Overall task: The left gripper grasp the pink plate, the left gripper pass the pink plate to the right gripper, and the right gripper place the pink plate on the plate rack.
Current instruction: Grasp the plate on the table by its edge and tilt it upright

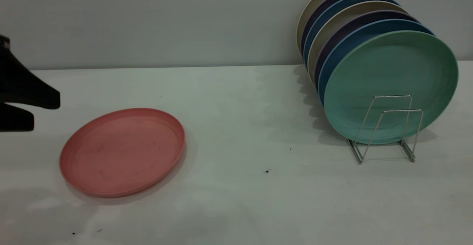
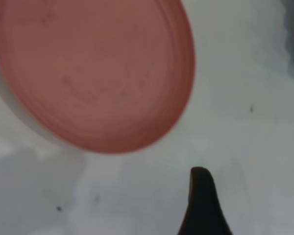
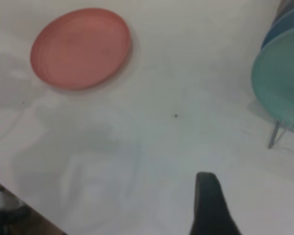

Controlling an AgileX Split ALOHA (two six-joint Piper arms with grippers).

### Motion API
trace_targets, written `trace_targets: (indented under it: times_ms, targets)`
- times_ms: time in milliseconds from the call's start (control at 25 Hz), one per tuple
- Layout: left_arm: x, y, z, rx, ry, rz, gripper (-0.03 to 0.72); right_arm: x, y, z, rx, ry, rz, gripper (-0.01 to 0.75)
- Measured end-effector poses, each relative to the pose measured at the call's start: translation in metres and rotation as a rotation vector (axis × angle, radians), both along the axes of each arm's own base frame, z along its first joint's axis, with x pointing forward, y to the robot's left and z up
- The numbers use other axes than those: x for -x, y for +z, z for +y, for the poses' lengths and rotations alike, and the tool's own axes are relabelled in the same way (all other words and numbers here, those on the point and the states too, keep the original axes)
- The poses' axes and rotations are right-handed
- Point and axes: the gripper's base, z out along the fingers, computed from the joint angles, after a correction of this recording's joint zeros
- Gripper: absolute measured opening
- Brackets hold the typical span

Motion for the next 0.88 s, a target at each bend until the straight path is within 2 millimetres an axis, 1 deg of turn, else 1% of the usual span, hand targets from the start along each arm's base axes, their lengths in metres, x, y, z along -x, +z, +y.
trace_targets:
  times_ms: [160,360,480,640,880]
  targets:
    - [-0.011,-0.028,0.011,0.020,0.062,0.034,0.540,-0.007,-0.001,0.000,-0.020,-0.014,-0.010,0.484]
    - [-0.016,-0.063,0.015,0.030,0.103,0.114,0.540,-0.019,-0.008,0.001,-0.045,-0.016,0.021,0.484]
    - [-0.018,-0.078,0.016,0.031,0.117,0.140,0.540,-0.026,-0.013,0.002,-0.058,-0.015,0.040,0.484]
    - [-0.024,-0.091,0.018,0.032,0.125,0.156,0.540,-0.031,-0.016,0.003,-0.074,-0.015,0.049,0.484]
    - [-0.033,-0.102,0.020,0.040,0.131,0.173,0.540,-0.041,-0.021,0.005,-0.103,-0.007,0.041,0.484]
